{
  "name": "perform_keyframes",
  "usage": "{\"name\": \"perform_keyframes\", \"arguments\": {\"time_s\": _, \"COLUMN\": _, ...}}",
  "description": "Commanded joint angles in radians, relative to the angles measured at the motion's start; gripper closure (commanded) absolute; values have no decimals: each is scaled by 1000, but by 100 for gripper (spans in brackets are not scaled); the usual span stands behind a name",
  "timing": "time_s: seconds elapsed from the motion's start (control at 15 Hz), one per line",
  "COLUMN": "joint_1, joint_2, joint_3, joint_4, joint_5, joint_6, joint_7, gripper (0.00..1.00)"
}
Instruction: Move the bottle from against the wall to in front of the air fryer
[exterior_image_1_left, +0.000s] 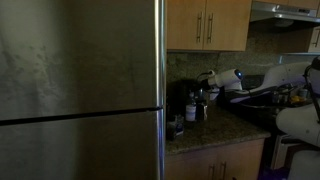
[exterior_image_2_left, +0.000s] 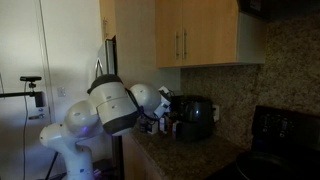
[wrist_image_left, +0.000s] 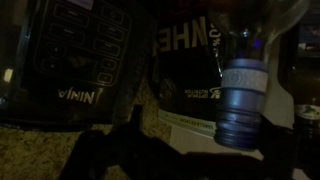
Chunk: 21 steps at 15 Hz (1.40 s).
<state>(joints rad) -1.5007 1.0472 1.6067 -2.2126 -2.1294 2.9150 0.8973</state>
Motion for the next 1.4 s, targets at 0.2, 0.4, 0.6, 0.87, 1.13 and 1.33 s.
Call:
{"name": "perform_keyframes", "arguments": {"time_s": 0.2, "joint_1": -27, "joint_2": -134, "joint_3": -26, "joint_4": -86, "joint_5": 328, "joint_6": -52, "joint_7": -213, "gripper": 0}}
{"name": "perform_keyframes", "arguments": {"time_s": 0.4, "joint_1": -26, "joint_2": -126, "joint_3": -26, "joint_4": -158, "joint_5": 590, "joint_6": -118, "joint_7": -406, "gripper": 0}}
{"name": "perform_keyframes", "arguments": {"time_s": 0.6, "joint_1": -124, "joint_2": -78, "joint_3": 242, "joint_4": -232, "joint_5": 846, "joint_6": -371, "joint_7": -517, "gripper": 0}}
{"name": "perform_keyframes", "arguments": {"time_s": 0.87, "joint_1": -242, "joint_2": -117, "joint_3": 513, "joint_4": -178, "joint_5": 1035, "joint_6": -504, "joint_7": -549, "gripper": 0}}
{"name": "perform_keyframes", "arguments": {"time_s": 1.13, "joint_1": -333, "joint_2": -86, "joint_3": 648, "joint_4": -133, "joint_5": 1040, "joint_6": -599, "joint_7": -525, "gripper": 0}}
{"name": "perform_keyframes", "arguments": {"time_s": 1.33, "joint_1": -336, "joint_2": -71, "joint_3": 668, "joint_4": -127, "joint_5": 1043, "joint_6": -622, "joint_7": -514, "gripper": 0}}
